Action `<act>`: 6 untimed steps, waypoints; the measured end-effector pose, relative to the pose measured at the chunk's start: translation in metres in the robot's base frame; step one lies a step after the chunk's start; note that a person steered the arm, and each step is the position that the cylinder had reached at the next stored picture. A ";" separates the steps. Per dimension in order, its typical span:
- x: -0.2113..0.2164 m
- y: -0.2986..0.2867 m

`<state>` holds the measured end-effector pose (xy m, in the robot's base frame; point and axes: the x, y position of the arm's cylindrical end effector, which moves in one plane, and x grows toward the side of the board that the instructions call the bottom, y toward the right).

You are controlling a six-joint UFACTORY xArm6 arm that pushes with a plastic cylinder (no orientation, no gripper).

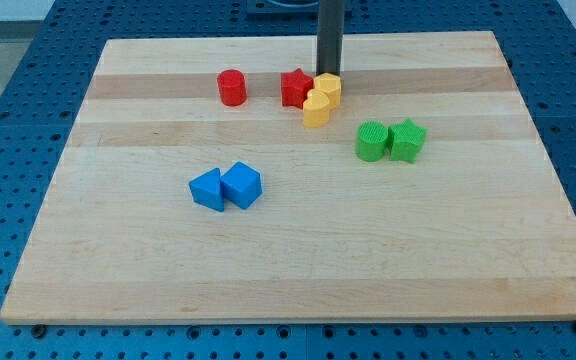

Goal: Nudge the green star down a bit

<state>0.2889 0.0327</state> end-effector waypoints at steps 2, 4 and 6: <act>0.014 -0.040; 0.025 -0.105; 0.043 -0.122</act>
<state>0.3318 -0.0889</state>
